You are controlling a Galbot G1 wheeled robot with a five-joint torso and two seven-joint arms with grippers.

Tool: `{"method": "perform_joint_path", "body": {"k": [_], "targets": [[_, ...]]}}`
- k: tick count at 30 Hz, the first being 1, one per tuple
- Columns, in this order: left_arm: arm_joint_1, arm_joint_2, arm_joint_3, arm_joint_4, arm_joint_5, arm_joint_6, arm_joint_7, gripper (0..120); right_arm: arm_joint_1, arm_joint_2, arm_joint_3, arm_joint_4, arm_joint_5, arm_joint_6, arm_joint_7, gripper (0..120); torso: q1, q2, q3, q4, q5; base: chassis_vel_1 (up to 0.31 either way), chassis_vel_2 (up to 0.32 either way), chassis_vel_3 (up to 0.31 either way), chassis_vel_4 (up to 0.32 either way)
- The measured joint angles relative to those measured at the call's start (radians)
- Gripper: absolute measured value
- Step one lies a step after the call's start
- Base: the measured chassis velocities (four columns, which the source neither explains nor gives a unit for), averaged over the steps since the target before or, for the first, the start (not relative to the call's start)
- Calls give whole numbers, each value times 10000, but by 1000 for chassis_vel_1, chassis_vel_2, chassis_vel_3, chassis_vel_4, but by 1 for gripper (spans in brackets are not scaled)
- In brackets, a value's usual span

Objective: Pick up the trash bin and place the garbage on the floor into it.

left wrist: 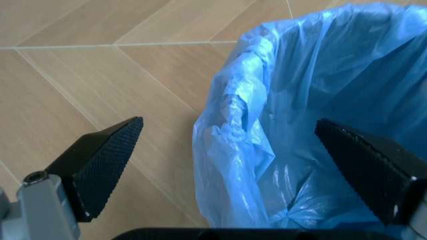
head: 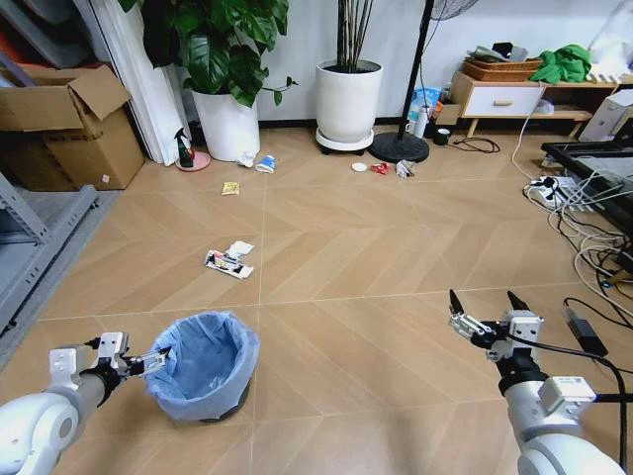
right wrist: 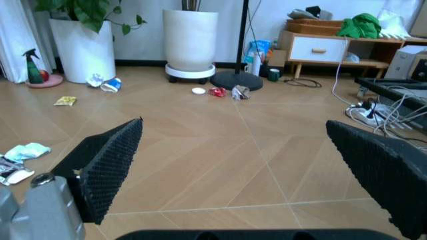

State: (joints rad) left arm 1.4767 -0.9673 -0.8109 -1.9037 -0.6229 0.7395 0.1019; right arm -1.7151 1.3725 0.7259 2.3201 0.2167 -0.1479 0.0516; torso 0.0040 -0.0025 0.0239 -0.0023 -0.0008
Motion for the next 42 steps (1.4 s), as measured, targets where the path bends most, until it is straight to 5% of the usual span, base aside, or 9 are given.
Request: {"method": "perform_joint_path", "body": {"k": [9,19,42], "targets": [[-765,60,760,1208,226,-17,76,100,-39,110,37,-126,-43,85,0,100,0,0,0,1,-1,0,0,0,0],[-978,59,1061,1600,482,-61,321,95,-30,116,70,-227,-60,104,12,100,-1,1,-1,3,9,0,0,0,0],[-990,157,1231,1646,613,-59,463,8,121,132,-13,-420,-71,63,75,100,0,1,1,-1,-7,0,0,0,0]]}}
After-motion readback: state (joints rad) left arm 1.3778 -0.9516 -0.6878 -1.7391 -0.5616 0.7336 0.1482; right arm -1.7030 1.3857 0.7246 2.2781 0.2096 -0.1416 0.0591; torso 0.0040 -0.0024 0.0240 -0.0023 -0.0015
